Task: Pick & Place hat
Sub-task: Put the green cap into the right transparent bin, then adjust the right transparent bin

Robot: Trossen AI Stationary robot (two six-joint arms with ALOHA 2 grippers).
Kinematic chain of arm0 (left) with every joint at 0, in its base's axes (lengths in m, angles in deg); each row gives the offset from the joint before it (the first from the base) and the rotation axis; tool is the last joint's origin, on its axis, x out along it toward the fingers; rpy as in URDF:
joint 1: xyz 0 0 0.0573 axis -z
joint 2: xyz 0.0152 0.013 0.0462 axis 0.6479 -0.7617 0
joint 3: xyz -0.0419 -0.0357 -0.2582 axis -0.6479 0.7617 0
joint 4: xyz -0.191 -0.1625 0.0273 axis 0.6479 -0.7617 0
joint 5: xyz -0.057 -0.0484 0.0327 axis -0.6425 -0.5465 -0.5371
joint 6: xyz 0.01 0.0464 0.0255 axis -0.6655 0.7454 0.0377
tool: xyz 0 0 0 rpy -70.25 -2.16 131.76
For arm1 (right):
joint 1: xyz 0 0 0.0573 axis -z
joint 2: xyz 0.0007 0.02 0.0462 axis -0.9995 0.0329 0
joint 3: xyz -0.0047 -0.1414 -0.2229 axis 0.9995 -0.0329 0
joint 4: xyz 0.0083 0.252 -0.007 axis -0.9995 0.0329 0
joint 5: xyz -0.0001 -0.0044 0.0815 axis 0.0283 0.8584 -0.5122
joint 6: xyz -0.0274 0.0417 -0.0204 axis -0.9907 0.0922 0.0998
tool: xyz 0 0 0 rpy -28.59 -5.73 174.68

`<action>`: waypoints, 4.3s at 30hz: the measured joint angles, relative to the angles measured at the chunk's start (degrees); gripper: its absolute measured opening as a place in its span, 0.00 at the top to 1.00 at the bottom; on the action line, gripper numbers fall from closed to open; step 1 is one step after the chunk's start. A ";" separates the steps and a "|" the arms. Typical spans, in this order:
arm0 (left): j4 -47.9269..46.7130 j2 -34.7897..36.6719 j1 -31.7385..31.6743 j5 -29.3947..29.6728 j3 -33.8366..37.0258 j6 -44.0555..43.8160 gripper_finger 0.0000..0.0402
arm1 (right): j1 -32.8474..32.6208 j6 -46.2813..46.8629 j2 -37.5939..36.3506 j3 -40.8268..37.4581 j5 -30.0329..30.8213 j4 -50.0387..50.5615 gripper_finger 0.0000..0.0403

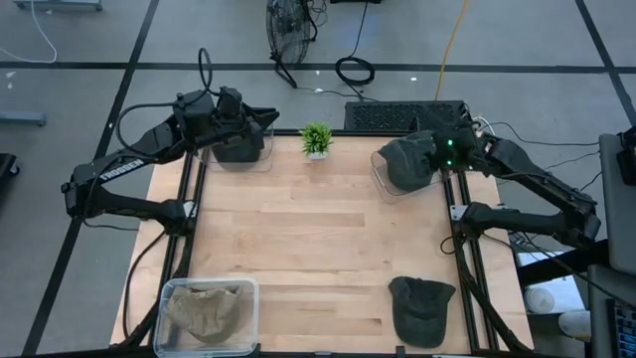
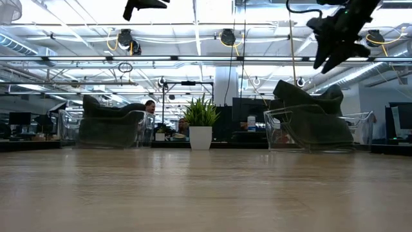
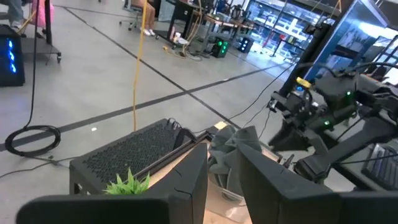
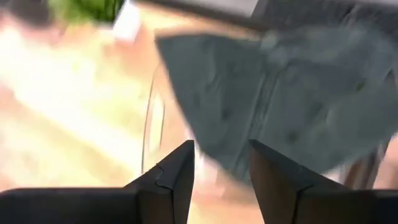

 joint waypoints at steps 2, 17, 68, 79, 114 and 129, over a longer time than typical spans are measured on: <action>0.54 -0.06 0.00 -0.02 0.00 0.13 0.77 | -1.76 2.42 0.02 -0.59 -1.91 3.47 0.67; 3.36 -0.65 3.82 -0.25 0.00 0.64 0.77 | -7.25 14.92 0.09 -14.13 1.97 -9.30 0.67; 1.60 -1.00 2.40 0.02 -0.04 7.39 0.77 | -8.22 14.27 -0.37 -20.06 -11.84 1.74 0.94; 0.00 -0.98 1.26 -1.08 -0.04 6.43 0.77 | -8.21 21.09 -0.35 -29.69 -14.28 -10.42 1.00; -11.40 -0.86 0.10 -9.31 -0.04 -17.44 0.77 | -10.51 20.77 -0.35 -40.39 -11.53 -32.87 1.00; -13.10 -0.55 3.72 -4.92 -0.04 -24.12 0.77 | -7.46 19.69 3.28 -40.41 -8.17 -37.85 1.00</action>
